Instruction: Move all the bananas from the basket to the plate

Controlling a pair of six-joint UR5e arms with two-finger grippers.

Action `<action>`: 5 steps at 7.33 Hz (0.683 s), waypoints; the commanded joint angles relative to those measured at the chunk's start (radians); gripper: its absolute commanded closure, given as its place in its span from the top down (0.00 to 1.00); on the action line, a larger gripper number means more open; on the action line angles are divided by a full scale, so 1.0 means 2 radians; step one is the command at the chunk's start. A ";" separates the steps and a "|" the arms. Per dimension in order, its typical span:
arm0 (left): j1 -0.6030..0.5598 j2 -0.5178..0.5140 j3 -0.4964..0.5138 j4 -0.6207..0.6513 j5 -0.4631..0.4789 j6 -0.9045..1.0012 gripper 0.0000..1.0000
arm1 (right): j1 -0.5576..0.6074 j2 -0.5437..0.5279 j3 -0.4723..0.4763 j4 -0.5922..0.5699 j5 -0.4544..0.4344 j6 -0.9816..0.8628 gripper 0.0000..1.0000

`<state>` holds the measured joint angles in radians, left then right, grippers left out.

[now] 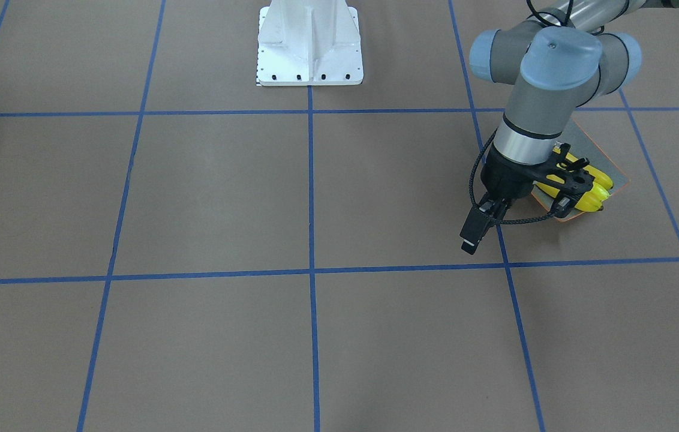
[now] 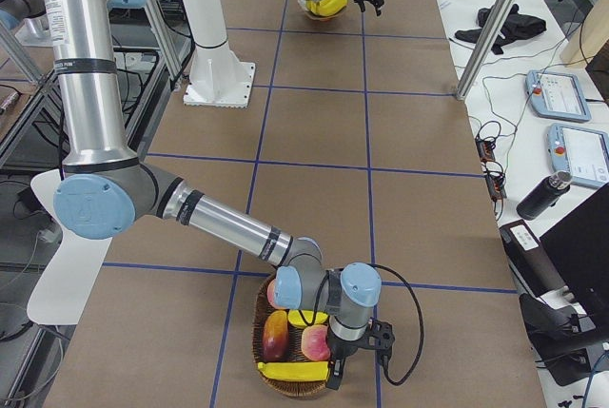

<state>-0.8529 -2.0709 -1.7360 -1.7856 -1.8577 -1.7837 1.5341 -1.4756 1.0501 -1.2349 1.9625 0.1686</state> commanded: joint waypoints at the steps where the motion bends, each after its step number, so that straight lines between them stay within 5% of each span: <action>1: 0.001 0.001 0.001 0.000 0.000 0.000 1.00 | -0.004 0.000 -0.001 0.000 0.000 0.000 0.69; 3: 0.001 0.001 0.001 0.000 0.001 0.001 1.00 | -0.009 0.000 0.000 0.000 0.000 0.001 0.67; 5: 0.001 0.002 0.001 -0.001 0.000 0.001 1.00 | -0.010 0.000 0.000 0.000 0.000 0.001 0.26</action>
<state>-0.8514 -2.0673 -1.7354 -1.7865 -1.8573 -1.7825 1.5156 -1.4757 1.0496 -1.2348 1.9635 0.1708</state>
